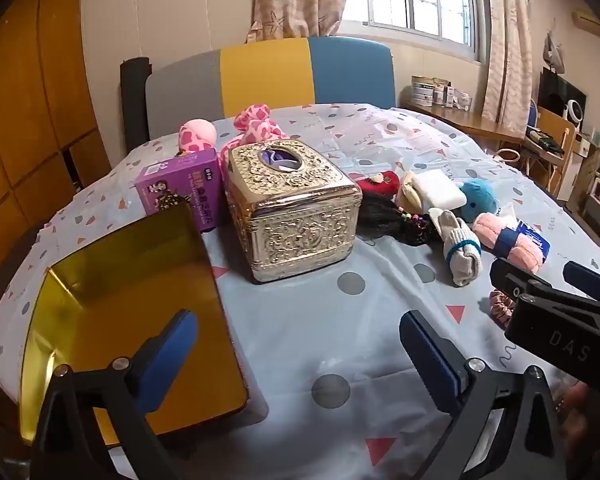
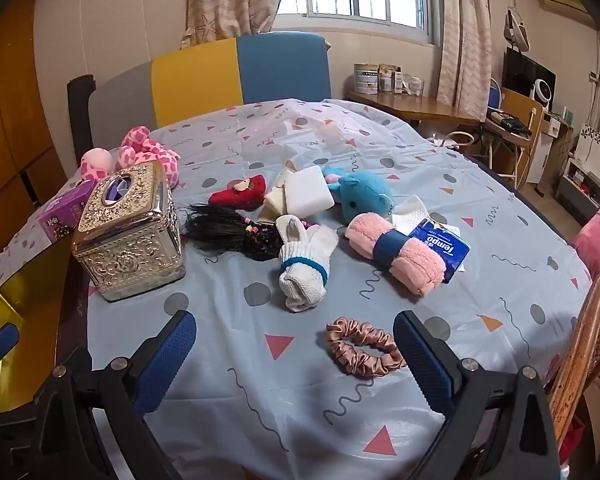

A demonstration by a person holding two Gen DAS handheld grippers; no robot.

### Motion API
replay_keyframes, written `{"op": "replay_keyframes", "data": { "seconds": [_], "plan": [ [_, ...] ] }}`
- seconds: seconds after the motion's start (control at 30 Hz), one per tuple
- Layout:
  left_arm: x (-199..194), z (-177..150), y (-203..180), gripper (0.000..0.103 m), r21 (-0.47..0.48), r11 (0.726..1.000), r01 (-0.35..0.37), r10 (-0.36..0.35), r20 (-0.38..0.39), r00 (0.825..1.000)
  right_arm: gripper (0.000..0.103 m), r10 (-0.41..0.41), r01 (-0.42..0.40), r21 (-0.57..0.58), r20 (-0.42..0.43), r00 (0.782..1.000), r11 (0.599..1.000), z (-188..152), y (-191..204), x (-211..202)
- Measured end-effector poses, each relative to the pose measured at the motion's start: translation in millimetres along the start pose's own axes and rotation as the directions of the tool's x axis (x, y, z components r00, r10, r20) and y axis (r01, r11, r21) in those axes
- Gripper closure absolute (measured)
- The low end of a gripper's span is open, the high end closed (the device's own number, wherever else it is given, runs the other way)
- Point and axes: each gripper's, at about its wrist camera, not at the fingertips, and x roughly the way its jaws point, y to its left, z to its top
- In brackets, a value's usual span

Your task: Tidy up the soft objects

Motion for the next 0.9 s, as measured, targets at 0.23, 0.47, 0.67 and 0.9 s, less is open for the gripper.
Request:
{"op": "replay_keyframes", "data": {
  "seconds": [0.23, 0.47, 0.67, 0.9],
  "plan": [
    [-11.8, -2.3, 1.8, 0.000, -0.004, 1.000, -0.020, 0.021, 0.035, 0.999, 0.002, 0.003, -0.003, -0.001, -0.007, 1.000, 1.000, 2.0, 1.7, 0.4],
    [-5.9, 0.0, 7.4, 0.000, -0.010, 1.000, -0.022, 0.022, 0.010, 1.000, 0.002, 0.001, -0.001, -0.009, 0.005, 1.000, 1.000, 2.2, 8.1, 0.0],
    [-10.3, 2.2, 8.2, 0.000, -0.006, 0.999, -0.032, 0.032, 0.023, 0.999, 0.002, 0.005, -0.005, -0.018, 0.002, 1.000, 1.000, 4.7, 7.3, 1.5],
    [-14.4, 3.8, 10.3, 0.000, -0.007, 0.999, -0.041, 0.041, 0.028, 0.999, 0.002, 0.009, -0.009, -0.021, 0.001, 1.000, 1.000, 4.3, 7.0, 3.8]
  ]
}}
